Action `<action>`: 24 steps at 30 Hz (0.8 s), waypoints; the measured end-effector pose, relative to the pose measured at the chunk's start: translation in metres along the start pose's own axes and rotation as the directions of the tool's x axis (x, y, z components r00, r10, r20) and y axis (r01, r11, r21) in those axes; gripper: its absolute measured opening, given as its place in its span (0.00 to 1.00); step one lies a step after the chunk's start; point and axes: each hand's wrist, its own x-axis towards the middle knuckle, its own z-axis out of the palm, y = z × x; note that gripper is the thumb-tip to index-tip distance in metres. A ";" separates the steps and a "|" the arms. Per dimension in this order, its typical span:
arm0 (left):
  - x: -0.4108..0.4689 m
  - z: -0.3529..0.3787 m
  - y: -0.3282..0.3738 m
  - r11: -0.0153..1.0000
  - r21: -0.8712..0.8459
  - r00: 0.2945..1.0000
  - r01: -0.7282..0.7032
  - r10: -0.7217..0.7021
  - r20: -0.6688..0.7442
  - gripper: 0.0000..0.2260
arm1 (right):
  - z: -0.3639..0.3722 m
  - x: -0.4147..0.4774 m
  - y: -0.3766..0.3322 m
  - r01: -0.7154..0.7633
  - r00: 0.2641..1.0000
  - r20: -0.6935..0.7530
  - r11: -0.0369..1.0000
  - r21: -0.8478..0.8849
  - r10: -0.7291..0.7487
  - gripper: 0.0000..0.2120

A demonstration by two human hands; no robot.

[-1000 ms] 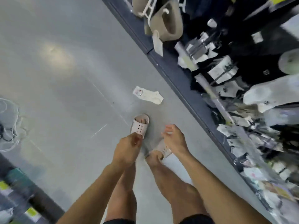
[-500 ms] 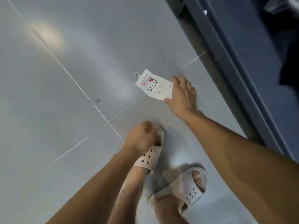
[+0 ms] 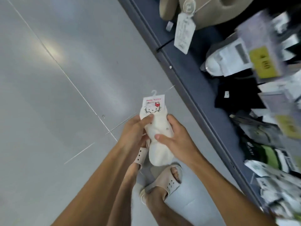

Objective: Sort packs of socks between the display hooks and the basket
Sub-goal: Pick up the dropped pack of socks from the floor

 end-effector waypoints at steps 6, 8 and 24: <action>-0.175 0.072 0.073 0.963 0.172 0.975 -0.206 0.188 0.116 0.11 | -0.056 -0.158 -0.120 0.091 0.968 -0.247 0.975 0.202 -0.039 0.17; -0.216 0.100 0.084 0.922 0.265 0.949 -0.281 0.226 0.218 0.11 | -0.075 -0.201 -0.146 0.184 0.900 -0.430 0.955 0.234 -0.069 0.12; -0.439 0.306 -0.286 0.510 0.604 0.701 -0.612 -0.004 0.713 0.08 | -0.104 -0.600 0.104 0.491 0.280 -0.891 0.744 0.454 0.359 0.12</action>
